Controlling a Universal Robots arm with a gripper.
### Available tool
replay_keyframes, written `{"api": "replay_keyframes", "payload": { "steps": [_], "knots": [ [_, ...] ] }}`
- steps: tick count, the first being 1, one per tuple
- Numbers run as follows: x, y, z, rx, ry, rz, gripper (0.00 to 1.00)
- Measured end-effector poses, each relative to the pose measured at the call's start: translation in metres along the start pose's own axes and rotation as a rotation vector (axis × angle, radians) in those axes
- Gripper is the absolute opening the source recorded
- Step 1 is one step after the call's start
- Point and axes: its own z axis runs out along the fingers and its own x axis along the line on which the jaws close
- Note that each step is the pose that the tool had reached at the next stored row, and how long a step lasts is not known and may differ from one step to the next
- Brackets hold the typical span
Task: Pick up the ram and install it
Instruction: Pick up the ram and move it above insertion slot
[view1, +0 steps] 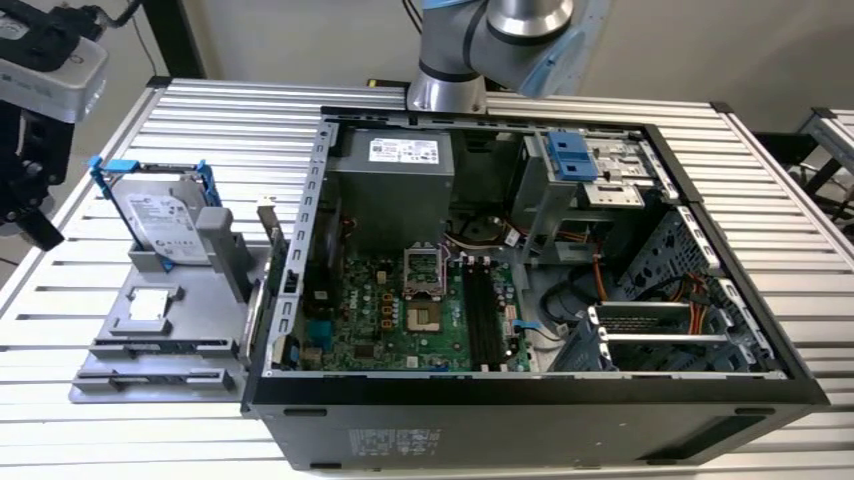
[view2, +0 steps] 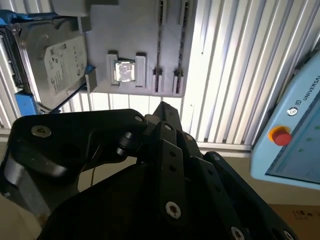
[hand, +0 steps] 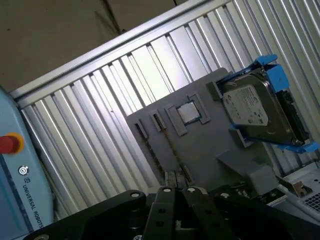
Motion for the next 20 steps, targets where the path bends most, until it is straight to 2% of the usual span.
{"api": "replay_keyframes", "payload": {
  "steps": [12,16,20],
  "knots": [
    [0.0,0.0,0.0,-0.0063,0.0102,-0.21,0.0],
    [0.0,0.0,0.0,0.0028,0.0063,-0.273,0.0],
    [0.0,-0.0001,0.0006,0.012,0.0051,-0.345,0.0]
  ]
}}
